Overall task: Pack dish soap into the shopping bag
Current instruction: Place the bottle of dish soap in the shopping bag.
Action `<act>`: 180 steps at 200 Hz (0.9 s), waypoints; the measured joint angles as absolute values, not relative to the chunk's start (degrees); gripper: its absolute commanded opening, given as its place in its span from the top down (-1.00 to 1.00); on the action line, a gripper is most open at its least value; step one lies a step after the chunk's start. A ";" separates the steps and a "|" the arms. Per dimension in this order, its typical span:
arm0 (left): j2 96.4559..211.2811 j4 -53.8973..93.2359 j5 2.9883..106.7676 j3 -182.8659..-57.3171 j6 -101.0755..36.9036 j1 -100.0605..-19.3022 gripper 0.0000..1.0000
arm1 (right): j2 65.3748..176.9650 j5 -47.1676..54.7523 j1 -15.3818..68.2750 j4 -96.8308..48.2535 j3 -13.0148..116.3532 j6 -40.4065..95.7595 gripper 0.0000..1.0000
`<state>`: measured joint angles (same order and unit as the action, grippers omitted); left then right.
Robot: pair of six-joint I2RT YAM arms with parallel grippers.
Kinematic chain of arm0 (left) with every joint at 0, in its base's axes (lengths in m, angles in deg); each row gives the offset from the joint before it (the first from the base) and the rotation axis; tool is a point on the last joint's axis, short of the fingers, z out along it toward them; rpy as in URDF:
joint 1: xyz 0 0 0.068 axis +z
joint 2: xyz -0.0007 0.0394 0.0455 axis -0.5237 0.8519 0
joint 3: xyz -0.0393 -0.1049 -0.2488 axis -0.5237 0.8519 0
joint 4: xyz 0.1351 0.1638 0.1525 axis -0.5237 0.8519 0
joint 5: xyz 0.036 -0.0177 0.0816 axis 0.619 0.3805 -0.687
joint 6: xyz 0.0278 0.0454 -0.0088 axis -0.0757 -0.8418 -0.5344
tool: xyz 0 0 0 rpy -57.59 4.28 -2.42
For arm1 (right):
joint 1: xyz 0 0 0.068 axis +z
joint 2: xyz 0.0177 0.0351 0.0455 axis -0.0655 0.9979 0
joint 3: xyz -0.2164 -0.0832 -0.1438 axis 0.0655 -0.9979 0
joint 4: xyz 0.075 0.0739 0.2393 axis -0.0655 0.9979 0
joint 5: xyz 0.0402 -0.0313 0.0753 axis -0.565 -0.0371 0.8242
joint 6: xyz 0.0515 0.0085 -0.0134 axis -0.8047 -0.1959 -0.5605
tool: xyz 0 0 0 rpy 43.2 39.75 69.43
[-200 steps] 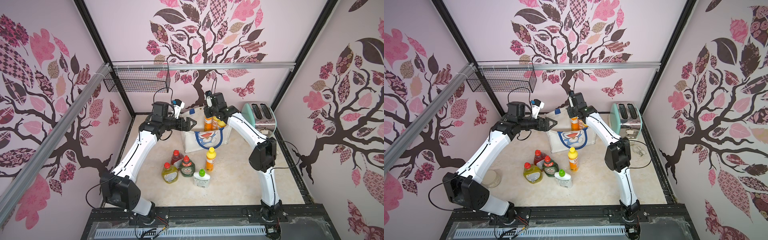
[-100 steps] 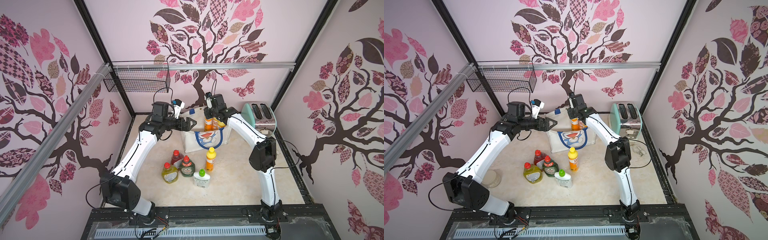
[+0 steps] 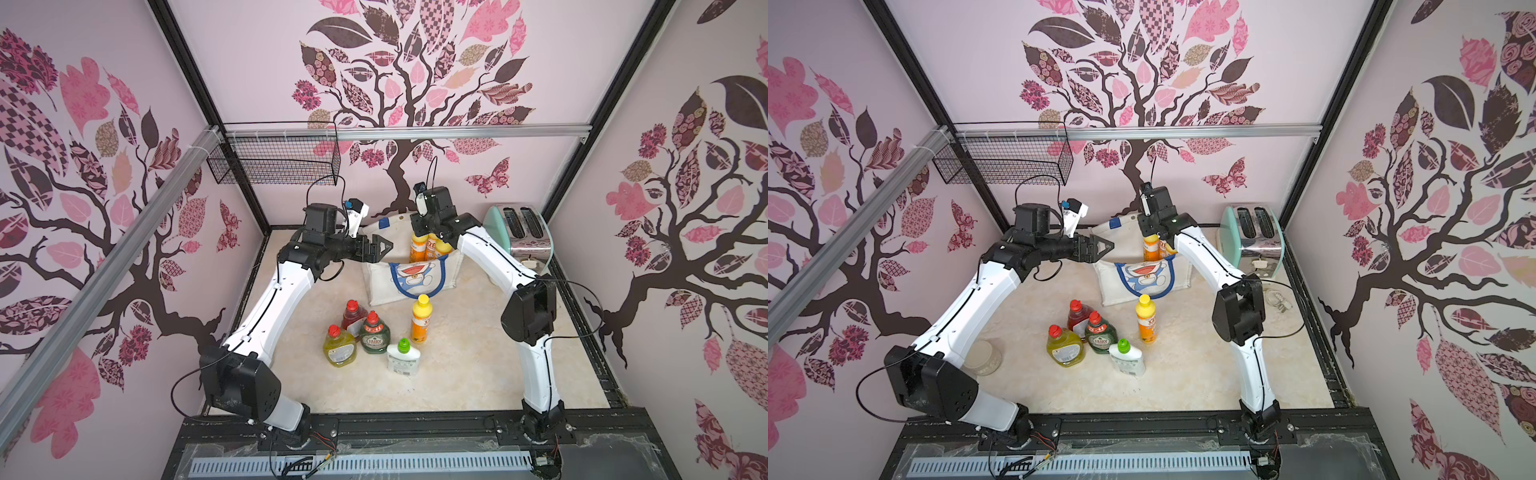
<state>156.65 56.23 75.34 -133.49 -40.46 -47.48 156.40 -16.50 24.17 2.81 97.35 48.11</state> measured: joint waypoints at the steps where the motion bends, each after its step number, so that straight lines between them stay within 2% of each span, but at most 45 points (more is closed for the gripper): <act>1: 156.63 56.23 75.31 -133.49 -40.46 -47.48 -0.96 | 156.33 -16.48 24.17 2.84 97.30 48.09 0.00; 85: 156.17 56.14 75.60 -133.49 -40.20 -47.48 -0.96 | 152.33 -14.38 24.17 3.34 97.00 47.91 -0.27; 148: 156.70 55.88 77.24 -135.19 -38.26 -47.48 -0.96 | 142.39 -9.97 25.19 7.69 93.20 46.12 -0.65; 180: 156.79 55.66 77.00 -136.57 -36.97 -47.48 -0.96 | 134.87 -10.23 29.43 11.01 88.63 46.67 -0.89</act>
